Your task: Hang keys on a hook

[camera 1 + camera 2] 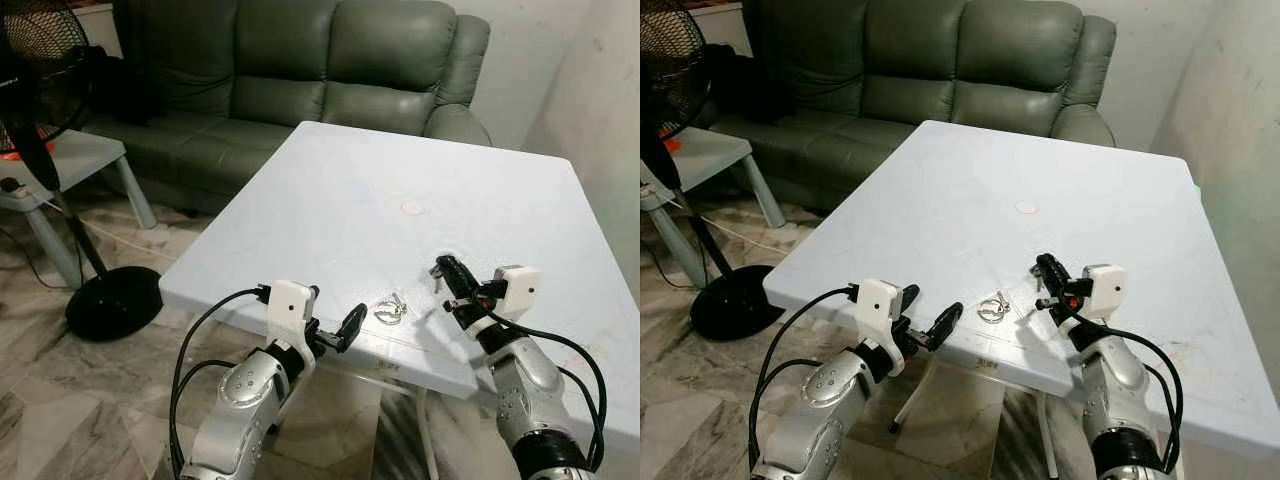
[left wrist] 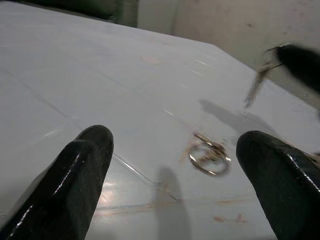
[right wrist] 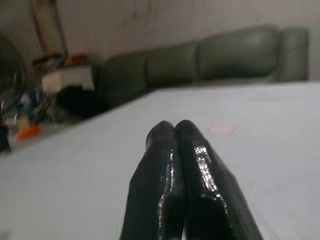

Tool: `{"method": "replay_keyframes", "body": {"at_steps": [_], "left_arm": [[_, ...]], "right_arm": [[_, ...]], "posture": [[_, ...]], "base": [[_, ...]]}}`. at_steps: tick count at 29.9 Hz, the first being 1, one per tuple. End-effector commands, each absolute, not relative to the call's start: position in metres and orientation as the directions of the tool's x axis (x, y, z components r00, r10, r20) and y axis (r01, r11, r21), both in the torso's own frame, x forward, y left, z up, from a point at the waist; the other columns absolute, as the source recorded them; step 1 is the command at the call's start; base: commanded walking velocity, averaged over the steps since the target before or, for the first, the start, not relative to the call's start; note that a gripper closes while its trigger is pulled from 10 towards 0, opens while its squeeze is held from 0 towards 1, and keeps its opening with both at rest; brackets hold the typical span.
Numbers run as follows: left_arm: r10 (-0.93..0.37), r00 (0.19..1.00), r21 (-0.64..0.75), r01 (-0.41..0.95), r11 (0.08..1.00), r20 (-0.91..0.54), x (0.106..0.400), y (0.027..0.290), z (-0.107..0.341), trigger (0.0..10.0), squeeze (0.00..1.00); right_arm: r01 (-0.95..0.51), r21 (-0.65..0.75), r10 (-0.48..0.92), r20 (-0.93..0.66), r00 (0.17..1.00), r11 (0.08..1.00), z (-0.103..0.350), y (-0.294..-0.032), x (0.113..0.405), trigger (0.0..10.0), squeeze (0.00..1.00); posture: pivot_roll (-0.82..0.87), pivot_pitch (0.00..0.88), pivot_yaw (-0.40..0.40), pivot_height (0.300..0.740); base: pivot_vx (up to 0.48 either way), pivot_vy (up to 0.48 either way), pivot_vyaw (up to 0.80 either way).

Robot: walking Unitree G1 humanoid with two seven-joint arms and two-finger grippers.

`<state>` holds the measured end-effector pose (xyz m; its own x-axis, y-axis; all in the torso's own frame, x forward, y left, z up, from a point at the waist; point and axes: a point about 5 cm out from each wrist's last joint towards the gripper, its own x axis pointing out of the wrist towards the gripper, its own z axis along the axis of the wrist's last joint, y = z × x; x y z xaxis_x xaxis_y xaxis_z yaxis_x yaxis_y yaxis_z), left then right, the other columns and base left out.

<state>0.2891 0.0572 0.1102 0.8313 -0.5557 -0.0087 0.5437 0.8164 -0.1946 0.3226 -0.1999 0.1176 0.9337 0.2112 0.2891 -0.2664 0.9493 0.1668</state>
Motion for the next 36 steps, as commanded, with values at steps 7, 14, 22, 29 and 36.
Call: {"method": "replay_keyframes", "body": {"at_steps": [7, 14, 22, 29, 36], "left_arm": [[-0.431, 0.9, -0.181, 0.436, 0.882, 0.066, 0.312, 0.076, 0.129, 10.0, 0.0], [-0.357, 0.925, -0.233, 0.378, 0.896, 0.131, 0.322, 0.09, 0.142, 10.0, 0.0], [-0.321, 0.936, -0.248, 0.349, 0.904, 0.146, 0.321, 0.1, 0.143, 10.0, 0.0], [-0.311, 0.941, -0.241, 0.335, 0.911, 0.134, 0.323, 0.106, 0.139, 10.0, 0.0], [-0.3, 0.944, -0.226, 0.325, 0.918, 0.14, 0.33, 0.113, 0.143, 10.0, 0.0]], "right_arm": [[-0.178, 0.136, 0.119, 0.362, 0.925, 0.975, 0.141, -0.184, 0.317, 0.0, 0.0], [-0.145, 0.096, 0.098, 0.38, 0.92, 0.985, 0.154, -0.166, 0.298, 4.6, 0.0], [-0.029, 0.041, 0.015, 0.308, 0.951, 0.999, 0.144, -0.167, 0.28, 10.0, 0.0], [-0.003, 0.019, -0.001, 0.239, 0.971, 1.0, 0.133, -0.165, 0.274, 10.0, 0.0], [0.014, 0.003, -0.015, 0.183, 0.983, 1.0, 0.133, -0.16, 0.279, 10.0, 0.0]], "posture": [[-0.06, 0.001, -0.016, 0.74], [-0.07, 0.0, -0.009, 0.74], [-0.08, 0.0, -0.008, 0.74], [-0.08, 0.0, -0.004, 0.74], [-0.08, 0.0, 0.001, 0.74]], "base": [[0.0, 0.0, 0.0], [0.0, 0.0, 0.0], [0.0, 0.0, 0.0], [0.0, 0.0, 0.0], [0.0, 0.0, -0.49]]}}
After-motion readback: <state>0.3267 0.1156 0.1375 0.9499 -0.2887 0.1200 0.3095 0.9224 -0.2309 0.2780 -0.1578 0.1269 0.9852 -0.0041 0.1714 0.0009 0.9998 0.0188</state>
